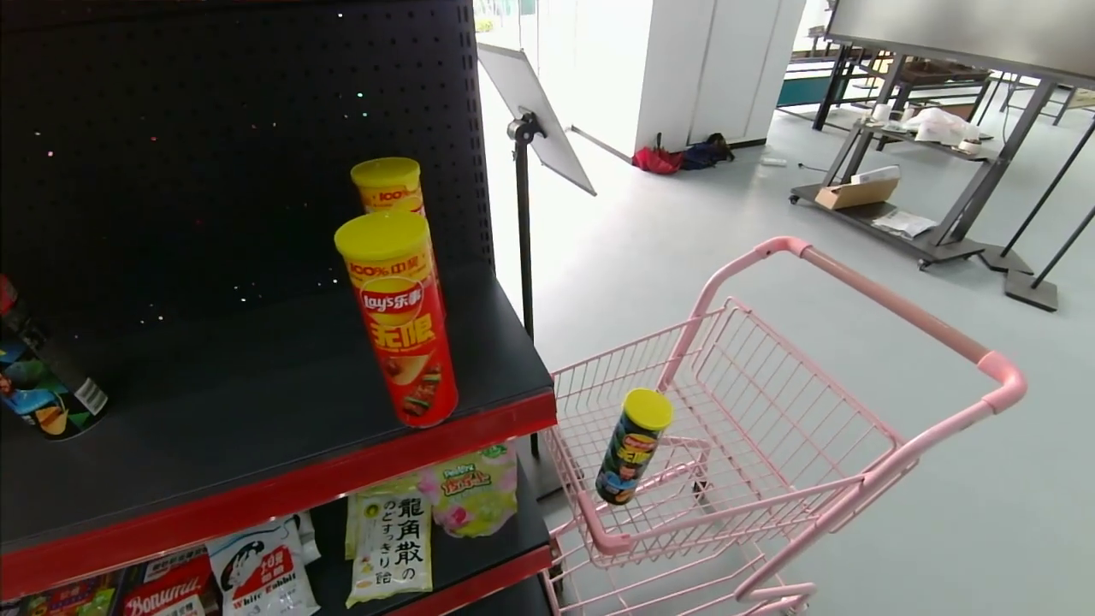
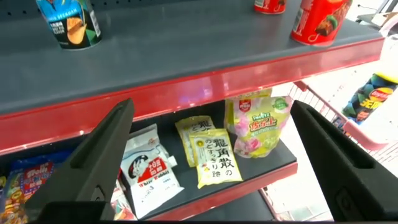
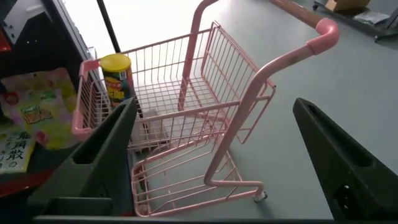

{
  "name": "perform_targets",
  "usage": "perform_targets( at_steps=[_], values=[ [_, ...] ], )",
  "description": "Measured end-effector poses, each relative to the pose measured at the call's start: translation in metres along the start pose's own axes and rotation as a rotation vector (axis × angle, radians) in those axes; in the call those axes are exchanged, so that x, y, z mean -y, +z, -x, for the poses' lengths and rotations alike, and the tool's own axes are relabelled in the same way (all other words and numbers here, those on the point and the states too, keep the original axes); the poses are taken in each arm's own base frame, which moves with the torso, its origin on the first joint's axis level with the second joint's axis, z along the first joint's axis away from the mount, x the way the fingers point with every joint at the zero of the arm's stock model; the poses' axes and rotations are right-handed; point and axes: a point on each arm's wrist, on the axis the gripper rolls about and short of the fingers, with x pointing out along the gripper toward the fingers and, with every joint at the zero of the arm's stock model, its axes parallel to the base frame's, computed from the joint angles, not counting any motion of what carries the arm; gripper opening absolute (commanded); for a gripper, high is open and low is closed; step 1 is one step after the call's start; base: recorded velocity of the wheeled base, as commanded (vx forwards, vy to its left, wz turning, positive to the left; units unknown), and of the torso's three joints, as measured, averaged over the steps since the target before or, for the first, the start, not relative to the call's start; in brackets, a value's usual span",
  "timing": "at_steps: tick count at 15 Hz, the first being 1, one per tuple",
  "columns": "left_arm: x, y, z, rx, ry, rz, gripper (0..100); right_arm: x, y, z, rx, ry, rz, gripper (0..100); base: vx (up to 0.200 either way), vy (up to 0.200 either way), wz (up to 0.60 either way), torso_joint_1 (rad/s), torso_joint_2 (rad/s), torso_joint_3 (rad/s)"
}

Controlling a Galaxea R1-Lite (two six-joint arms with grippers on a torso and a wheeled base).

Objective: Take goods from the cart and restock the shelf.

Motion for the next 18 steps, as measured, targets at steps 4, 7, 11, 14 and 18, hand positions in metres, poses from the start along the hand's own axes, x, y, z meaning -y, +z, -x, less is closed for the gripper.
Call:
perform_targets(
  at_steps=[4,7,11,14,18],
  values=[
    [0.0,0.0,0.0,0.0,0.0,0.0,100,0.0,-0.0002,0.0,-0.001,0.001,0.0,100,0.0,0.0,0.0,-0.145,0.36,0.226],
    [0.0,0.0,0.0,0.0,0.0,0.0,100,0.0,-0.0002,0.0,-0.001,0.001,0.0,100,0.0,0.0,0.0,-0.146,0.4,0.248],
    [0.0,0.0,0.0,0.0,0.0,0.0,100,0.0,-0.0002,0.0,-0.001,0.001,0.0,100,0.0,0.0,0.0,-0.182,0.51,0.32],
    [0.0,0.0,0.0,0.0,0.001,0.001,100,0.0,-0.0002,0.0,-0.001,0.001,0.0,100,0.0,0.0,0.0,-0.178,0.54,0.354],
    [0.0,0.0,0.0,0.0,0.001,0.001,100,0.0,-0.0002,0.0,-0.001,0.0,0.0,100,0.0,0.0,0.0,-0.088,0.29,0.194]
  ],
)
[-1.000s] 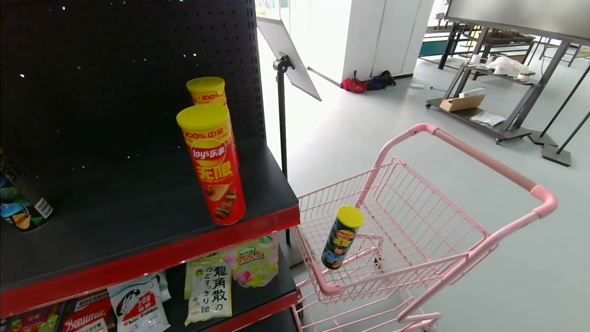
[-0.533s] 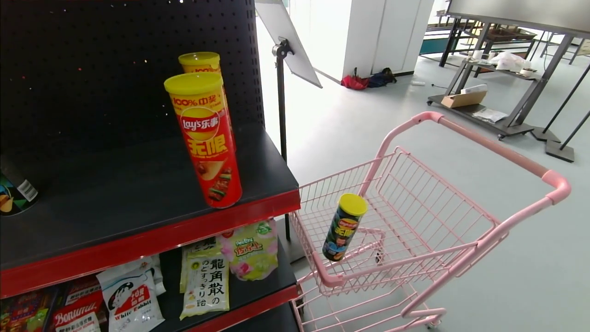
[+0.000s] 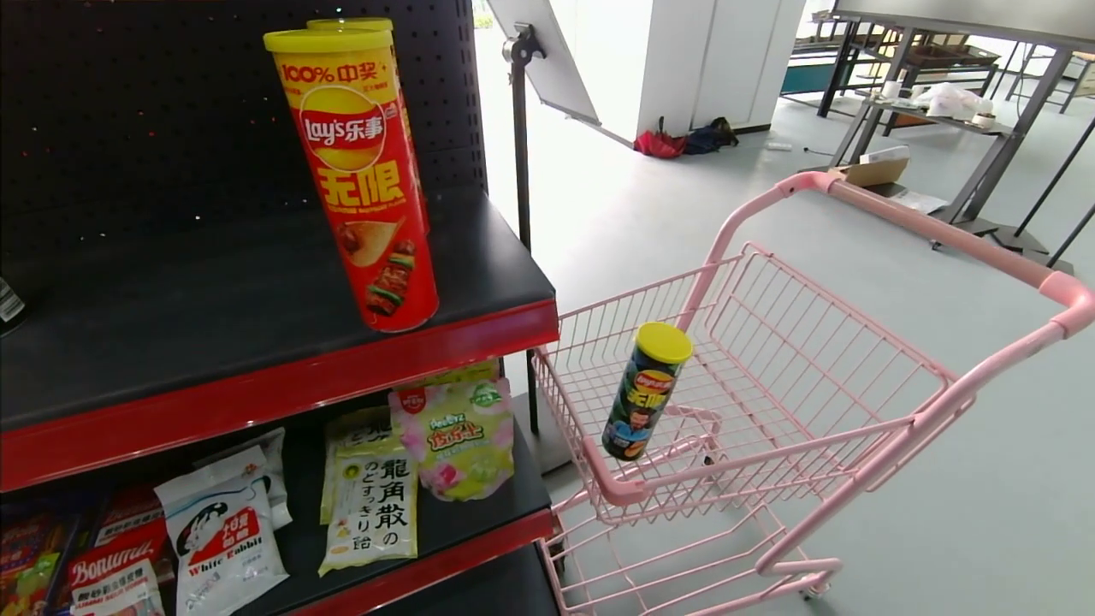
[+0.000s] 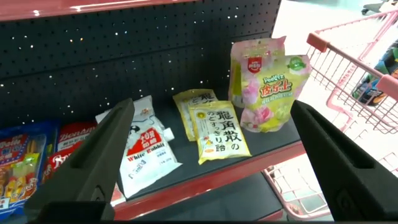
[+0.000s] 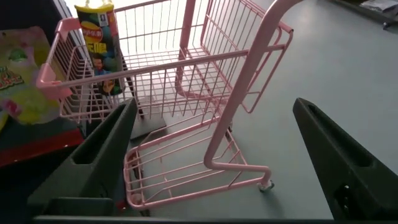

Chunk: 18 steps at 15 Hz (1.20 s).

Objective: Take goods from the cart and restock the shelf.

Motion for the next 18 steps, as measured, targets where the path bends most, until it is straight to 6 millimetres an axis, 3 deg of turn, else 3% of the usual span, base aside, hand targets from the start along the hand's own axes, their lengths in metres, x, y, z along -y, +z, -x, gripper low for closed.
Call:
perform_targets(
  at_steps=[12,13,15,16,18],
  values=[
    [0.0,0.0,0.0,0.0,-0.001,0.0,100,0.0,0.007,0.002,0.018,0.007,0.039,100,0.0,0.0,0.0,-0.001,0.01,0.004],
    [0.0,0.0,0.0,0.0,-0.001,0.0,100,0.0,0.02,0.004,0.042,0.022,0.029,100,0.0,0.0,0.0,0.0,0.0,0.0],
    [0.0,0.0,0.0,0.0,-0.001,0.0,100,-0.001,0.066,0.004,0.081,0.069,-0.035,100,0.0,0.0,0.0,0.0,0.0,0.0],
    [0.0,0.0,0.0,0.0,-0.001,-0.001,100,-0.001,0.092,-0.002,0.07,0.109,-0.058,100,0.0,0.0,0.0,0.0,0.0,0.0],
    [0.0,0.0,0.0,0.0,-0.001,-0.001,100,-0.004,0.132,-0.034,-0.005,0.21,-0.077,100,0.0,0.0,0.0,0.0,0.0,0.0]
  ],
)
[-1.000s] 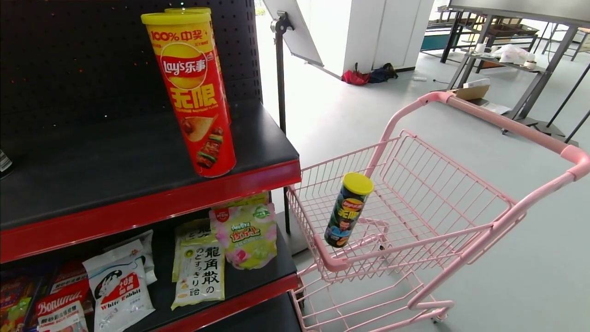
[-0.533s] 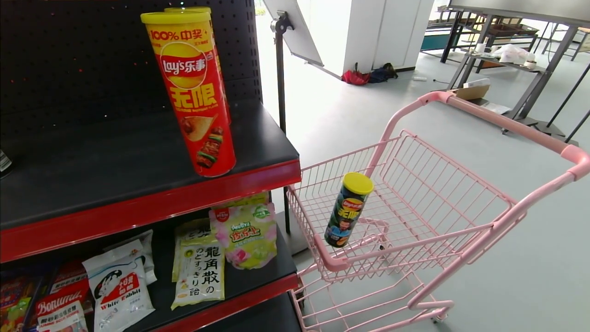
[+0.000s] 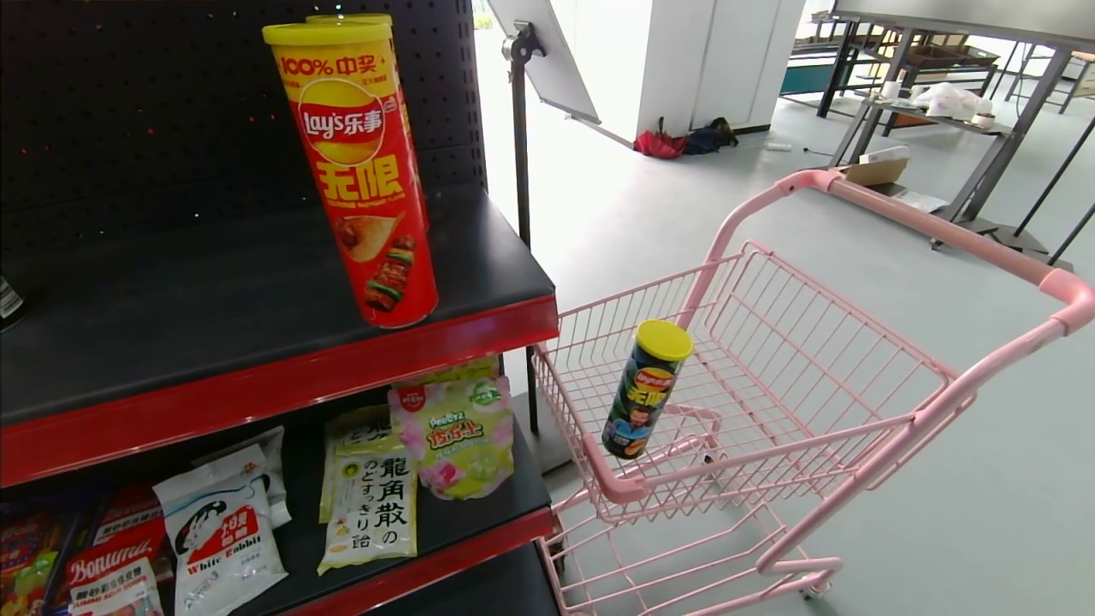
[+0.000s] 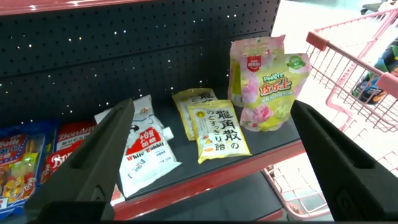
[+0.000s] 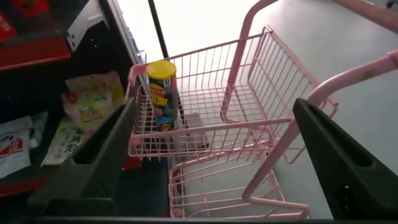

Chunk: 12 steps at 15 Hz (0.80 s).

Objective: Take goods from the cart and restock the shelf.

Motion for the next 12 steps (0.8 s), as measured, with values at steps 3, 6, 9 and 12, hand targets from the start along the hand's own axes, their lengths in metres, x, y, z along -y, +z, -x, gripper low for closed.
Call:
perform_targets(
  at_steps=[3,6,9,12],
  values=[
    [0.0,0.0,0.0,0.0,0.0,0.0,100,0.001,0.015,-0.08,-0.132,0.167,-0.053,100,0.0,0.0,0.0,0.0,0.0,0.0],
    [0.0,0.0,0.0,0.0,0.0,0.0,100,0.001,-0.009,-0.163,-0.252,0.291,-0.087,100,0.0,0.0,0.0,0.0,0.0,0.0],
    [0.0,0.0,0.0,0.0,0.0,0.0,100,0.0,-0.051,-0.226,-0.31,0.396,-0.082,100,0.0,0.0,0.0,0.0,0.0,0.0],
    [0.0,0.0,0.0,0.0,0.0,0.0,100,-0.006,-0.091,-0.261,-0.388,0.492,-0.041,100,0.0,0.0,0.0,0.0,0.0,0.0]
  ],
)
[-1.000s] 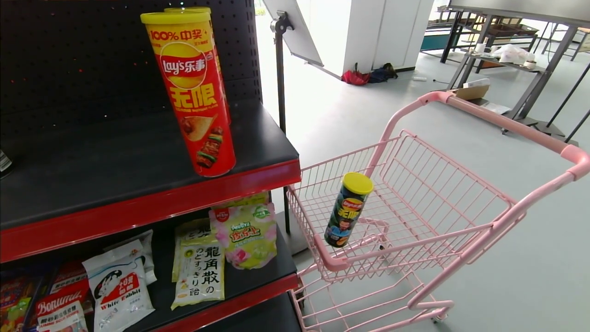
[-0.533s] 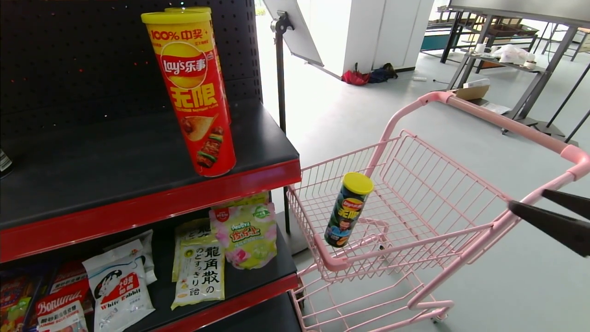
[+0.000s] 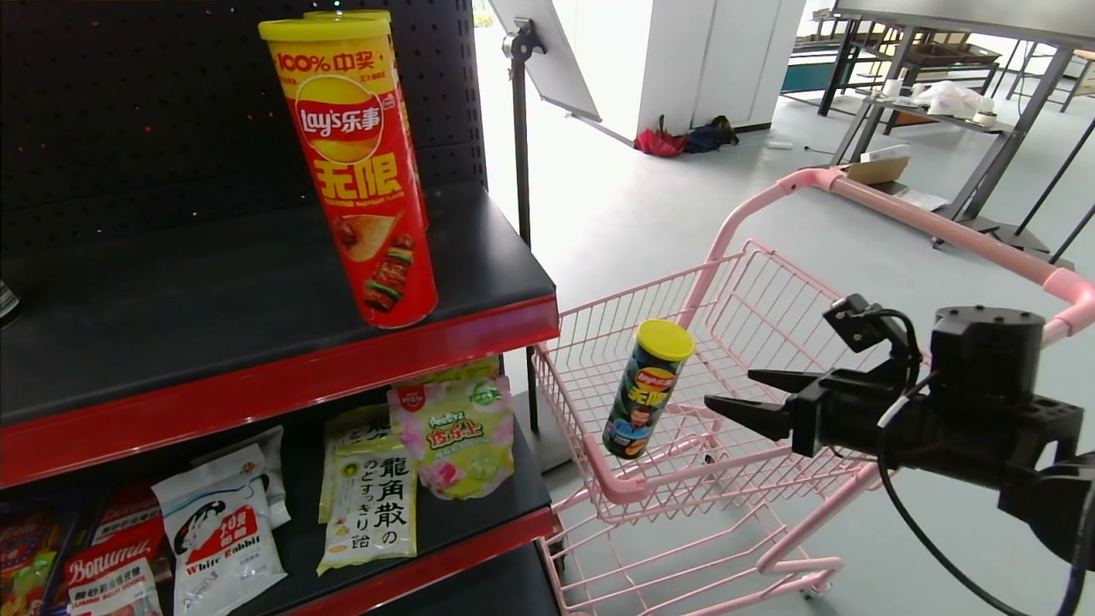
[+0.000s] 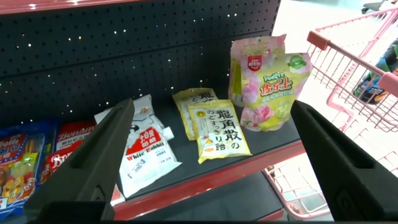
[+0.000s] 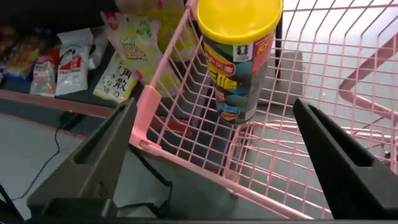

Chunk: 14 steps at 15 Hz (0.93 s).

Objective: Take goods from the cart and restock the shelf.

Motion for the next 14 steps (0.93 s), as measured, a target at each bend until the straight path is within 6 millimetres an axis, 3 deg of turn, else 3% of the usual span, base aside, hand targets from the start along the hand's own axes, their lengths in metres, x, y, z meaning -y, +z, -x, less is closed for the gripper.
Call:
perform_targets(
  at_steps=[5,14],
  values=[
    [0.0,0.0,0.0,0.0,0.0,0.0,100,0.016,-0.011,-0.049,-0.054,0.056,-0.003,100,0.0,0.0,0.0,0.0,0.0,0.0],
    [0.0,0.0,0.0,0.0,0.0,0.0,100,0.028,-0.01,-0.102,-0.042,0.109,0.027,100,0.0,0.0,0.0,0.0,0.0,0.0]
  ],
)
